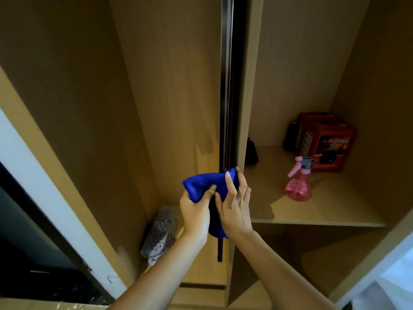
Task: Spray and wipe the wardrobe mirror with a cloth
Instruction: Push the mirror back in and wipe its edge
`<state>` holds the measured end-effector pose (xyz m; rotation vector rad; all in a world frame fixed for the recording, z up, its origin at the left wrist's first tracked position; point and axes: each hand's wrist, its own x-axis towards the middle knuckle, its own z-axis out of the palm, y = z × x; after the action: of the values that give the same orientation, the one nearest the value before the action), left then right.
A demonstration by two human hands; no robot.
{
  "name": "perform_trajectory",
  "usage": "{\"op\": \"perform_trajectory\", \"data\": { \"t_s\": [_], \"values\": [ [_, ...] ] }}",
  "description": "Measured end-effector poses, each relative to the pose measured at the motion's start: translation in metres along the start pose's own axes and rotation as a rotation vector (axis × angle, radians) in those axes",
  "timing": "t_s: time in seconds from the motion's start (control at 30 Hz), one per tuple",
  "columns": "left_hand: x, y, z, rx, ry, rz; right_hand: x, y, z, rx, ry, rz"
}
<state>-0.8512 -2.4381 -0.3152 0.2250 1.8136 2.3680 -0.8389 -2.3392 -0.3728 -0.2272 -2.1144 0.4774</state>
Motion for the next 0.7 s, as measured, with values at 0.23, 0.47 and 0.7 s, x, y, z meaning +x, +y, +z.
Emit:
{"op": "perform_trajectory", "data": {
  "t_s": [0.23,0.47,0.7],
  "values": [
    [0.021,0.121,0.036,-0.070,-0.064,0.212,0.114,-0.057,-0.052,0.059,0.161,-0.041],
    [0.041,0.263,0.078,-0.152,-0.102,0.383,0.244,-0.127,-0.117,0.079,0.342,-0.045],
    [0.049,0.369,0.108,-0.156,-0.124,0.477,0.338,-0.171,-0.178,0.071,0.388,-0.126]
  ]
}}
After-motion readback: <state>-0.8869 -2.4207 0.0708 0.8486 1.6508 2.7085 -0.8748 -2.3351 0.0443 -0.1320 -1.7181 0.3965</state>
